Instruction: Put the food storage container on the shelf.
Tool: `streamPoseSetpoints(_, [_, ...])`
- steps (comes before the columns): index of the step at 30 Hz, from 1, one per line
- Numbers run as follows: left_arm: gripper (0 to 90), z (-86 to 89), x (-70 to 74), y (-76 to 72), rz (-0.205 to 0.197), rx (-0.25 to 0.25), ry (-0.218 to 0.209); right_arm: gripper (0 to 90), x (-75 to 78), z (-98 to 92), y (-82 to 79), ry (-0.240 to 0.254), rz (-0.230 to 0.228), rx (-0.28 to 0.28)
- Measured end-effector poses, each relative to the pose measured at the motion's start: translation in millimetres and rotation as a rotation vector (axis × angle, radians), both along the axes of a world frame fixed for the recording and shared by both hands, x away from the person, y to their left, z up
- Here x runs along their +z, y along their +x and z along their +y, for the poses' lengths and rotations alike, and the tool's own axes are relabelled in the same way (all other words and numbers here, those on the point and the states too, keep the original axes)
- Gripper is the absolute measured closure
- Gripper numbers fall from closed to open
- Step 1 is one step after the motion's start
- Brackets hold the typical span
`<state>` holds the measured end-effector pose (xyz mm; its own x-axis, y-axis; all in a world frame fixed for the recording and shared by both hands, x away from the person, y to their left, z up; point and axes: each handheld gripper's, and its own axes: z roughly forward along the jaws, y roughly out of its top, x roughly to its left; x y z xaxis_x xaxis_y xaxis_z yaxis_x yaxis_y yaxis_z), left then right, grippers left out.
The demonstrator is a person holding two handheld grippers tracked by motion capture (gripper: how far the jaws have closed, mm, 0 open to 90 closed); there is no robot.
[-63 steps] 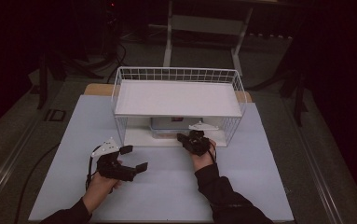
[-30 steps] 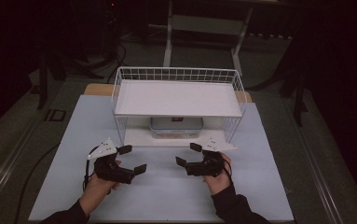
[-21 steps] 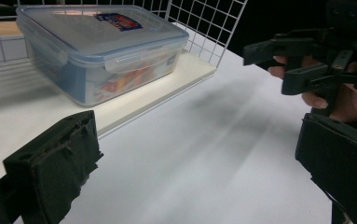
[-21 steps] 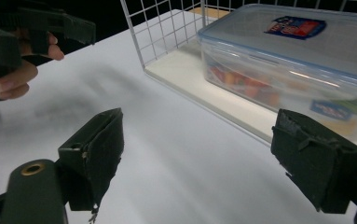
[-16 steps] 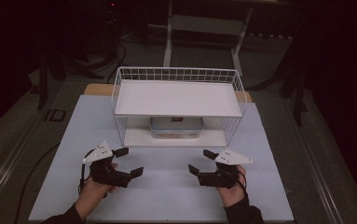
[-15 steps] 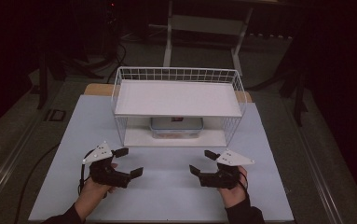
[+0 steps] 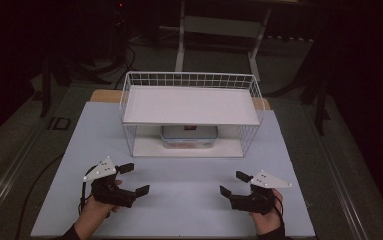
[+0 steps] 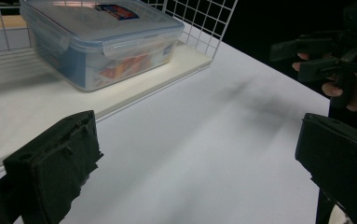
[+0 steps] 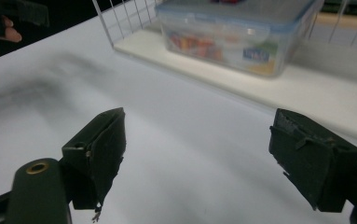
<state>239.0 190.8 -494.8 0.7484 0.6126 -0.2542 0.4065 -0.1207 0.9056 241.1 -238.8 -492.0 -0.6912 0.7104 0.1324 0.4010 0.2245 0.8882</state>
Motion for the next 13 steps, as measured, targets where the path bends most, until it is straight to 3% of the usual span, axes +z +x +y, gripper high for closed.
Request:
streamPoseSetpoints(3, [0.0, -1.0, -1.0, 1.9, 0.001, -0.005, 0.003, 18.4, -2.4, -3.1, -3.8, -0.001, 0.022, -0.004])
streamPoseSetpoints(13, [0.0, -4.2, -4.9, 4.3, 0.007, -0.019, 0.003, 18.5, -6.0, -1.5, -2.8, -0.019, 0.035, 0.007])
